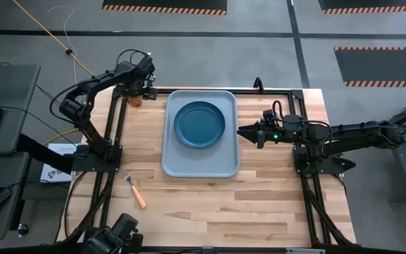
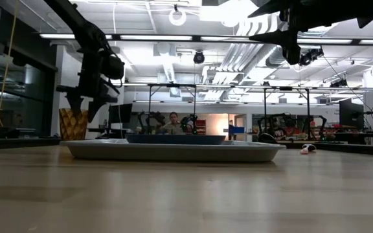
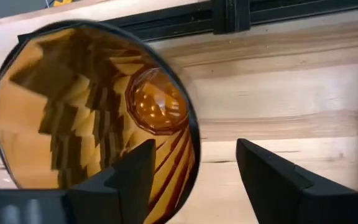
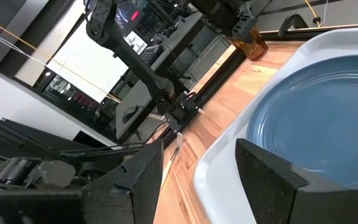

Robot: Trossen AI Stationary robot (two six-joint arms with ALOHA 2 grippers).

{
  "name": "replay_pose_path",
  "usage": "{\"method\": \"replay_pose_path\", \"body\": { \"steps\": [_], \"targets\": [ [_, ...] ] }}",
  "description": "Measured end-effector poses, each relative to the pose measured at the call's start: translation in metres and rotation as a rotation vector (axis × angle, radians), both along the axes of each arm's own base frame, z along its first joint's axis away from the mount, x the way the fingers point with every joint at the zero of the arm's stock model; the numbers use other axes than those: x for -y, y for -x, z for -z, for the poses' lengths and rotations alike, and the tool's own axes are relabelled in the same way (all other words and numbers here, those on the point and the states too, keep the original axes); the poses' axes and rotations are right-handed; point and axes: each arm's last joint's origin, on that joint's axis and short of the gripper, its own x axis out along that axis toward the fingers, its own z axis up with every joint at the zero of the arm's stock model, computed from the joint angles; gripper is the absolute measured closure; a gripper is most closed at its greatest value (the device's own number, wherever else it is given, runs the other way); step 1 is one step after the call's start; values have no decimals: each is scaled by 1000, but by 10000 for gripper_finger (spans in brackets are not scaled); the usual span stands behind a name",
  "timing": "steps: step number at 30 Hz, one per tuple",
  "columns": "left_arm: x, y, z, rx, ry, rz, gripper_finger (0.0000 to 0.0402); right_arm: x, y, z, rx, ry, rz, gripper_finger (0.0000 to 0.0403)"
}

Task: Pick and place plate/cup/fork/spoon on tray
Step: Put the brown glass on the top left side of the light blue tray

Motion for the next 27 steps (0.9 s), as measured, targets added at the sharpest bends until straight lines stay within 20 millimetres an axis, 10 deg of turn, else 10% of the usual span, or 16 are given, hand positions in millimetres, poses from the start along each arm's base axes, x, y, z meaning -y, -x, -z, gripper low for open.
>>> {"method": "replay_pose_path", "body": {
  "steps": [11,20,27],
  "targets": [
    [3,-5,-2,-8,9,91,388,0,0,0,-1,4,1,210],
    [15,-12,-60,95,-144,233,396,0,0,0,-1,9,10,210],
    [41,-56,-119,158,-283,474,397,1,0,0,-3,38,44,210]
  ]
}}
